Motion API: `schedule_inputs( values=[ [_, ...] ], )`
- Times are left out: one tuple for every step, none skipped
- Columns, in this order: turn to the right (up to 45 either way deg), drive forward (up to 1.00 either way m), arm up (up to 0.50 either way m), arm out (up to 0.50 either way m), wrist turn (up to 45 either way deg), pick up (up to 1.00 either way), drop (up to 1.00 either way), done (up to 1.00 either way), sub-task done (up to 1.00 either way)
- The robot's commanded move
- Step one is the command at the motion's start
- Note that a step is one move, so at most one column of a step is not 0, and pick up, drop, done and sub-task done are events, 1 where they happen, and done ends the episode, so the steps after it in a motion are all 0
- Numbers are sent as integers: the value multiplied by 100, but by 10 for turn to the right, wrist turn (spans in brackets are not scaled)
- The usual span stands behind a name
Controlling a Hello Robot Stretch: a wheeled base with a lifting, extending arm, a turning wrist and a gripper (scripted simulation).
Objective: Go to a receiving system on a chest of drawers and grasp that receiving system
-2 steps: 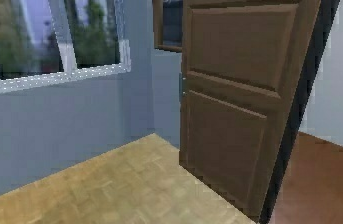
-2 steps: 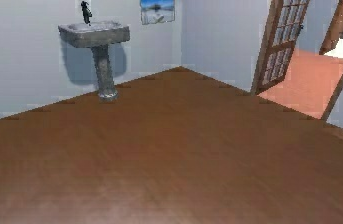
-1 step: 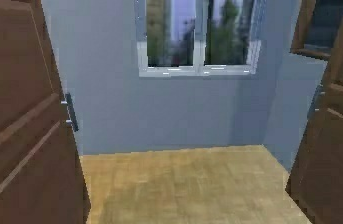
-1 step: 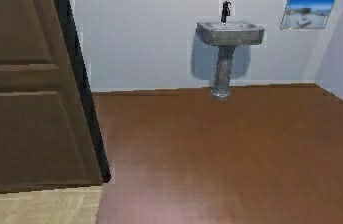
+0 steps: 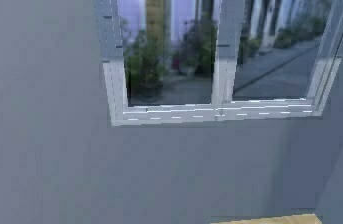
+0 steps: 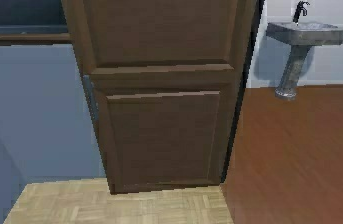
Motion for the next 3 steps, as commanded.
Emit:
schedule_inputs(
  values=[
    [0,10,0,0,0,0,0,0,0],
    [-450,0,0,0,0,0,0,0,0],
    [-30,0,0,0,0,0,0,0,0]
  ],
)
